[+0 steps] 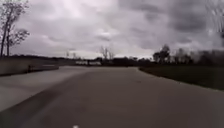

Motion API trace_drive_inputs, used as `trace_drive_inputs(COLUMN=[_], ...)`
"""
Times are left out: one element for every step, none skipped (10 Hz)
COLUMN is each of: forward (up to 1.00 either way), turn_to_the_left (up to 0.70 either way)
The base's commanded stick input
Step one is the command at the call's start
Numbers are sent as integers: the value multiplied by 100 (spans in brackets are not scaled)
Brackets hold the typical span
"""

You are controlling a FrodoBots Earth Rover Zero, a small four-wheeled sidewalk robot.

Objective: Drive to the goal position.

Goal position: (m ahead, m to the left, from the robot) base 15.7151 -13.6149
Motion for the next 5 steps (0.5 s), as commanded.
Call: trace_drive_inputs(forward=[100, 100, 100, 100, 100], turn_to_the_left=[0, 0, 0, 0, 0])
